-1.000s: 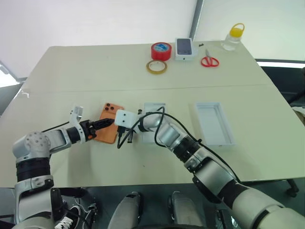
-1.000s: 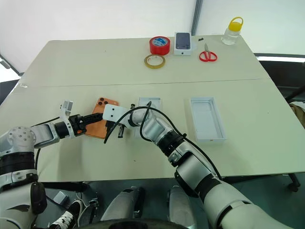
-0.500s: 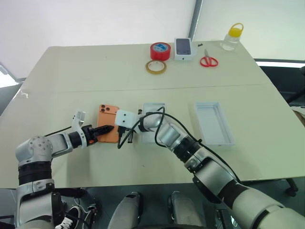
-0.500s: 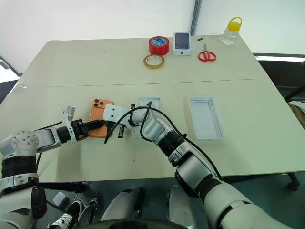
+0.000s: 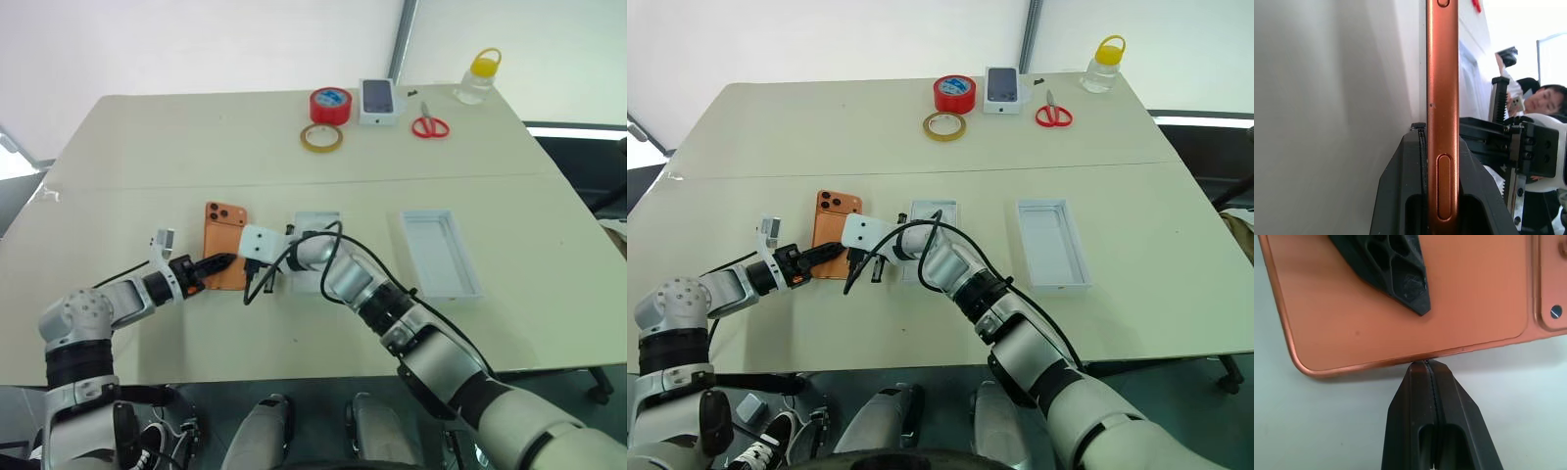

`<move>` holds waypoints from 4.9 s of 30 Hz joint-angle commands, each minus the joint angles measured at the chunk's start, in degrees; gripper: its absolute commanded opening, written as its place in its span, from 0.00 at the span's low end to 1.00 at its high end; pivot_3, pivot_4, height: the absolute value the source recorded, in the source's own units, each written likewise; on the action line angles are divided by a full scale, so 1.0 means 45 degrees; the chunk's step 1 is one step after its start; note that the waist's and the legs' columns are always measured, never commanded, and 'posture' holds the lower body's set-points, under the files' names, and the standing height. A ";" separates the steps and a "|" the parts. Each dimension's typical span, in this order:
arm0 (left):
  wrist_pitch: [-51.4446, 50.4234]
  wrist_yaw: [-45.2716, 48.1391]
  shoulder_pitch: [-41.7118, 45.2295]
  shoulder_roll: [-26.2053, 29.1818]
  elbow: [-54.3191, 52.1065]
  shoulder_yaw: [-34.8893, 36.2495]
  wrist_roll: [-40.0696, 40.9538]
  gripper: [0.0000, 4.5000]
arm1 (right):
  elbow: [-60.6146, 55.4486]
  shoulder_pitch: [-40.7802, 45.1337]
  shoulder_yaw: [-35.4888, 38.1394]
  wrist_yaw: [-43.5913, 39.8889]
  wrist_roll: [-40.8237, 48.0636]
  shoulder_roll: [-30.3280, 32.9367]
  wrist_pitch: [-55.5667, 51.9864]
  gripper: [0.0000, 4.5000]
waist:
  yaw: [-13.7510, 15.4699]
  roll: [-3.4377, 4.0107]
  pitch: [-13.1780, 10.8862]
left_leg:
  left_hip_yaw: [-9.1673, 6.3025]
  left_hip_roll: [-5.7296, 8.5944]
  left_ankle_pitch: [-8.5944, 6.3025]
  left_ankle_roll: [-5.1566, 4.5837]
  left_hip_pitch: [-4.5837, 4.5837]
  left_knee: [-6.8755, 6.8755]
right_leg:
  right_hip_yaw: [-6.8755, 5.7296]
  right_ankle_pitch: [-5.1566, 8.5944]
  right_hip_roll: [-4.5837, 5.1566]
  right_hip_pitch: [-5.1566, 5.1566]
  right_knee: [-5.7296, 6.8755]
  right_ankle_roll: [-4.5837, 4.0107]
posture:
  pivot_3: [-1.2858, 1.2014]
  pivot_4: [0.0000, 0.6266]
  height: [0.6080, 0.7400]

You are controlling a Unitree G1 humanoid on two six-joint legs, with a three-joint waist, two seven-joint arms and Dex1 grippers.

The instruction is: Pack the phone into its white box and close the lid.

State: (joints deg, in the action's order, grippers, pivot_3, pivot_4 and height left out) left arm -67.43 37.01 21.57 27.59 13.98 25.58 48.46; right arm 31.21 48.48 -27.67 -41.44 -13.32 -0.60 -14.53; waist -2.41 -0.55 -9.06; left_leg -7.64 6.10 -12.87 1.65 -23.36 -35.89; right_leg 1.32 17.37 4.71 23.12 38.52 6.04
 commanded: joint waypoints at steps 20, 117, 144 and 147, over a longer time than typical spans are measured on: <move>-0.0674 -0.2264 -0.0715 -0.1310 -0.1349 0.2039 0.2709 0.00 | -0.7270 -0.4176 0.1565 -0.5504 0.3694 0.6132 0.1561 0.74 | -0.0023 -0.0026 -0.0016 | 0.0006 -0.0024 -0.0041 -0.0069 -0.0018 0.0007 | -0.0005 -0.0005 -0.0011 -0.0046 -0.0029 -0.0007 | 0.52 0.24 1.00; 0.0578 -0.0724 0.3660 -0.0117 -0.0755 -0.3402 -0.1178 0.99 | -0.5586 -0.3121 0.2993 -0.2145 0.3286 0.5354 0.0520 0.78 | 0.0319 -0.0059 -0.0036 | 0.0005 -0.0013 0.0000 0.0000 -0.0025 -0.0001 | -0.0012 -0.0007 -0.0007 -0.0068 -0.0068 -0.0008 | 0.52 0.24 1.00; 0.6188 -0.0350 0.3269 -0.1347 0.1280 -0.7171 -0.7405 0.01 | -0.1924 -0.1844 0.1835 0.0047 0.0639 0.4676 0.2523 0.00 | 0.0365 -0.0048 -0.0028 | 0.0006 -0.0004 0.0002 -0.0001 -0.0026 -0.0006 | -0.0018 -0.0007 -0.0006 -0.0076 -0.0067 -0.0006 | 0.52 0.24 1.00; 0.5526 0.0504 0.3108 -0.1547 0.0522 -0.7552 -0.7104 0.01 | -0.2191 -0.2031 0.1889 -0.0117 0.0623 0.4903 0.2535 0.00 | 0.0381 -0.0048 -0.0029 | 0.0004 0.0002 0.0001 -0.0003 -0.0026 -0.0009 | -0.0021 -0.0006 -0.0003 -0.0085 -0.0072 -0.0005 | 0.52 0.24 1.00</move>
State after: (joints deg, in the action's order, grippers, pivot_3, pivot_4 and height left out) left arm -39.83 35.60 36.70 21.72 17.83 -4.10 15.38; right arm 23.61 38.76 -19.95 -41.57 -10.53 20.98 -4.27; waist -0.70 -0.77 -9.19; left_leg -7.62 6.11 -12.87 1.63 -23.48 -35.93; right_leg 1.22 17.35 4.69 22.74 38.19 6.02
